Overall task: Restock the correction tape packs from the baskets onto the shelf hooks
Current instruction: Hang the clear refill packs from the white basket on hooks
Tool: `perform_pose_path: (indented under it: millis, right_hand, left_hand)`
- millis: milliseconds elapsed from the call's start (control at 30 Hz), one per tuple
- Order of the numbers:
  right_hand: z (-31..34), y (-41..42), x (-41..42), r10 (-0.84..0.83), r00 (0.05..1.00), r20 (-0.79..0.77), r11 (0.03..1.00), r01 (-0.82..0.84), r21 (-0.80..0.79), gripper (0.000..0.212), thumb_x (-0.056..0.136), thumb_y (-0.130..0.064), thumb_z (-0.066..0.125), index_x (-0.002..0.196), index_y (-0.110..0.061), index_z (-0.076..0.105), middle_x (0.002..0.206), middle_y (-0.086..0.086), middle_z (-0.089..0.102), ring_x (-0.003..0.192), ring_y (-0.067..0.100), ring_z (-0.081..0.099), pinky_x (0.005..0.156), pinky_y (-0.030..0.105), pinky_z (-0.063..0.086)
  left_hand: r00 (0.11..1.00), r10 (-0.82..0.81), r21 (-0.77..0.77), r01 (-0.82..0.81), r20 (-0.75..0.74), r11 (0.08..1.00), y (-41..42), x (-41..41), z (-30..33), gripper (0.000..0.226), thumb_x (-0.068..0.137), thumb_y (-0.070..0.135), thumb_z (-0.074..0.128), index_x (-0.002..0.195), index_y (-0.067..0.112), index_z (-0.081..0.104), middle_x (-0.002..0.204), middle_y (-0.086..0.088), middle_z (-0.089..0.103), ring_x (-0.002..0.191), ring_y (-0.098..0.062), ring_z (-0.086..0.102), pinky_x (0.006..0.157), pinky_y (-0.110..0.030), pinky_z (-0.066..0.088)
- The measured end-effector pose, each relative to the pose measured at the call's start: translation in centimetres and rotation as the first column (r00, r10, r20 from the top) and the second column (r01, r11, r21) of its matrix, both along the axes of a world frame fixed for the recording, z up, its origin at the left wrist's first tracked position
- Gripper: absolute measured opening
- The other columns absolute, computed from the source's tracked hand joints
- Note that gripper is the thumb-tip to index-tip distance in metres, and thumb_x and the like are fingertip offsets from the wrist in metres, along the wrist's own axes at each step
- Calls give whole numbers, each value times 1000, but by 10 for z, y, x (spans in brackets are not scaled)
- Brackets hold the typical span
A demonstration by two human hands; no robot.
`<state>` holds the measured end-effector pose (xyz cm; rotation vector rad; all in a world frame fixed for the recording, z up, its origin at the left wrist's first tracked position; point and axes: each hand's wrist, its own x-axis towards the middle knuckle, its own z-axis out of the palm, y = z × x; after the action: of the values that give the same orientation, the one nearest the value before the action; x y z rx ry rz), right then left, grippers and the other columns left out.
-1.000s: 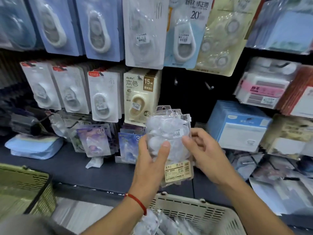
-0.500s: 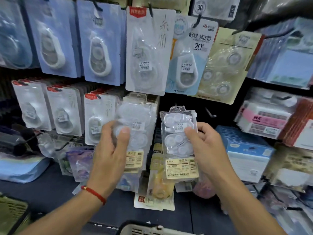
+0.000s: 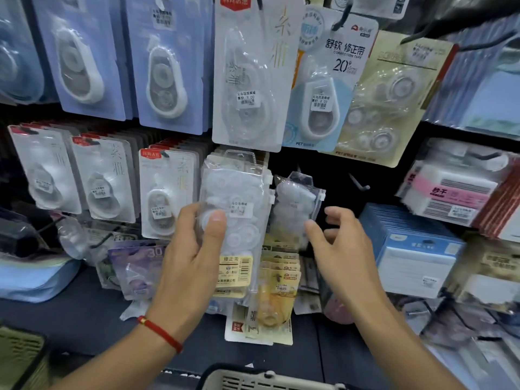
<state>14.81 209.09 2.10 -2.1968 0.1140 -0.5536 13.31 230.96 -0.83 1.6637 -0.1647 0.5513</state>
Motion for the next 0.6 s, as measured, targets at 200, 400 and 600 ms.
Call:
perform_pose_path:
  millis: [200,400,600]
  right_hand:
    - [-3,24,-23,362,932,24,919,-361,156,48,79,-76,63,113,-43,68,107,-22,73,94,1,69,77,23,57]
    - [-3,25,-25,381,922,66,881,-384,277,16,99,-33,71,115,-34,73,106,-14,79,94,10,77,85,45,65]
    - [6,17,-31,312,940,135,800,-337,497,10,92,-37,67,98,-32,73,95,8,81,87,35,79,75,62,63]
  left_hand:
    - [982,-185,-112,179,-47,977,-18,1,-1,43,95,69,56,125,38,57,111,20,76,98,0,74,77,-14,56]
    - [971,-227,-245,204,-71,948,-30,3,1,37,80,60,66,110,42,56,96,29,76,82,3,75,60,-10,55]
    - [990,-117,-182,102,-76,978,-16,9,-2,47,88,68,55,127,41,58,113,13,75,105,0,71,89,-30,56]
